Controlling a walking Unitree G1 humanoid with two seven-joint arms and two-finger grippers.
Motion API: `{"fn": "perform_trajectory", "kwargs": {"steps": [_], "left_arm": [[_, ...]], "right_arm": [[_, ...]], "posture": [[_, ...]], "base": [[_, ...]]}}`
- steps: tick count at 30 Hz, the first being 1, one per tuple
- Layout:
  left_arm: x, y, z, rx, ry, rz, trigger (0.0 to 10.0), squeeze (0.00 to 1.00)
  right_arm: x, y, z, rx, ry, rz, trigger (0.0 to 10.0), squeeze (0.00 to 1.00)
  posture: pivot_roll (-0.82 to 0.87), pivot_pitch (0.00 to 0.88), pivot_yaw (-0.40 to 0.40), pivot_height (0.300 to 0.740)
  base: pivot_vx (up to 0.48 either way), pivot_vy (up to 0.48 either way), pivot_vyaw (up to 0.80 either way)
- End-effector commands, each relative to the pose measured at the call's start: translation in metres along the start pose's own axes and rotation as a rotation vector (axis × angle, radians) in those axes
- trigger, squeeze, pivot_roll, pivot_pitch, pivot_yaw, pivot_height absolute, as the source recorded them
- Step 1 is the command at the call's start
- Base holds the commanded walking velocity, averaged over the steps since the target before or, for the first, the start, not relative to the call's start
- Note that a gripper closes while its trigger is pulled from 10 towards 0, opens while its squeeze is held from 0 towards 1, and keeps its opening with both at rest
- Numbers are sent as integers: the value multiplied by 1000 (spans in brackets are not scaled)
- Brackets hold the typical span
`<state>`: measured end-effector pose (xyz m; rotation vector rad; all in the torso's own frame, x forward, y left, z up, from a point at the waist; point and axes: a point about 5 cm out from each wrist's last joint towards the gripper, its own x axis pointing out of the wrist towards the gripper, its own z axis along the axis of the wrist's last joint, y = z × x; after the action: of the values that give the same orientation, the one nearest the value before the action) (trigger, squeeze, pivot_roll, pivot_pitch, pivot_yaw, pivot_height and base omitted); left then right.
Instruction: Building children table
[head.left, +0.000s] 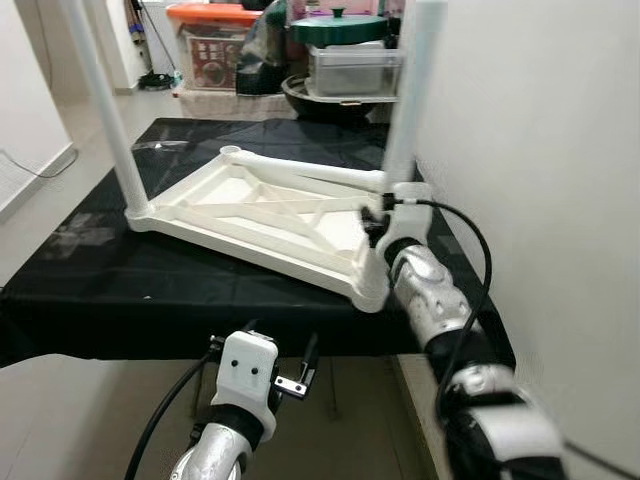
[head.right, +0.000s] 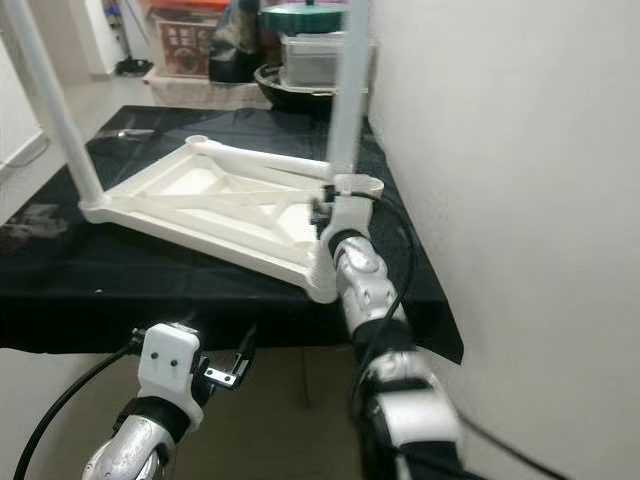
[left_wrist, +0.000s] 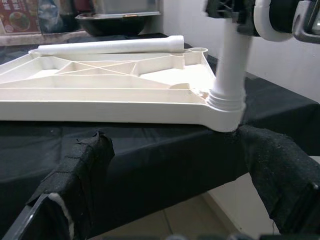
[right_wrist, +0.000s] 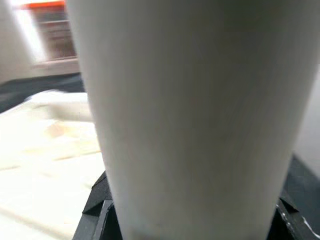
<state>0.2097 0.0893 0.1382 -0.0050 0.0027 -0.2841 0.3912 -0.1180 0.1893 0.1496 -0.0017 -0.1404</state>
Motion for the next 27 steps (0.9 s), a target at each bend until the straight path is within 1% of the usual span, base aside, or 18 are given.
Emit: {"fn": "perform_trajectory", "kwargs": {"steps": [1, 3, 4, 5, 6, 7, 8, 11, 12, 14, 15, 16, 21, 22, 24, 25, 26, 27], "left_arm": [[-1, 1, -2, 11, 5, -6, 10000, 0], [-1, 1, -2, 13, 4, -7, 10000, 0], [-1, 1, -2, 13, 4, -7, 10000, 0], [-1, 0, -2, 15, 2, -8, 10000, 0], [-1, 0, -2, 15, 2, -8, 10000, 0], [-1, 0, -2, 15, 2, -8, 10000, 0], [-1, -1, -2, 14, 3, -10, 10000, 0], [-1, -2, -2, 13, 3, -11, 10000, 0], [0, -2, -2, 13, 4, -12, 10000, 0], [0, -2, -2, 12, 4, -12, 10000, 0], [0, -2, -1, 11, 4, -12, 10000, 0], [0, -2, -1, 11, 4, -12, 10000, 0], [0, -2, 0, 8, 3, -14, 10000, 0], [-1, -3, 1, 9, 1, -15, 10000, 0], [-1, -3, 1, 9, 1, -15, 10000, 0], [-1, -4, 2, 8, 0, -16, 10000, 0], [-1, -4, 2, 8, 0, -16, 10000, 0], [-2, -5, 3, 8, -1, -17, 10000, 0]], "right_arm": [[-8, -22, -33, 106, 152, -202, 0, 0], [-14, -6, -33, 170, 137, -287, 0, 0], [-14, -6, -33, 170, 137, -287, 0, 0], [-16, 10, -31, 213, 126, -294, 0, 0], [-15, 19, -29, 219, 117, -237, 5647, 0], [-15, 19, -29, 219, 117, -237, 5647, 0], [-14, 29, -25, 217, 94, -144, 10000, 0], [-14, 34, -23, 214, 77, -104, 10000, 0], [-13, 37, -17, 186, 40, -24, 10000, 1000], [-13, 38, -16, 178, 30, -4, 10000, 1000], [-12, 37, -9, 175, 1, 54, 10000, 0], [-12, 37, -9, 175, 1, 54, 10000, 0], [-6, 29, 1, 192, -51, 208, 10000, 0], [-3, 26, 5, 173, -56, 299, 10000, 0], [-3, 26, 5, 173, -56, 299, 10000, 0], [0, 23, 9, 154, -62, 383, 10000, 0], [0, 23, 9, 154, -62, 383, 10000, 0], [3, 21, 14, 115, -62, 475, 10000, 0]], "posture": [[109, 53, -27, 740], [112, 58, -28, 740], [112, 58, -28, 740], [117, 60, -28, 740], [120, 65, -30, 740], [120, 65, -30, 740], [121, 70, -29, 740], [121, 70, -30, 740], [120, 70, -31, 740], [120, 70, -31, 740], [112, 85, -30, 740], [112, 85, -30, 740], [109, 94, -30, 740], [110, 109, -30, 740], [110, 109, -30, 740], [110, 122, -30, 740], [110, 122, -30, 740], [109, 133, -33, 740]], "base": [[0, 0, 0], [0, 0, 0], [0, 0, 0], [0, 0, 0], [0, 0, 0], [0, 0, 0], [0, 0, 0], [0, 0, 0], [0, 0, 0], [0, 0, 0], [0, 0, 0], [0, 0, 0], [0, 0, 0], [0, 0, 0], [0, 0, 0], [0, 0, 0], [0, 0, 0], [0, 0, 0]]}}
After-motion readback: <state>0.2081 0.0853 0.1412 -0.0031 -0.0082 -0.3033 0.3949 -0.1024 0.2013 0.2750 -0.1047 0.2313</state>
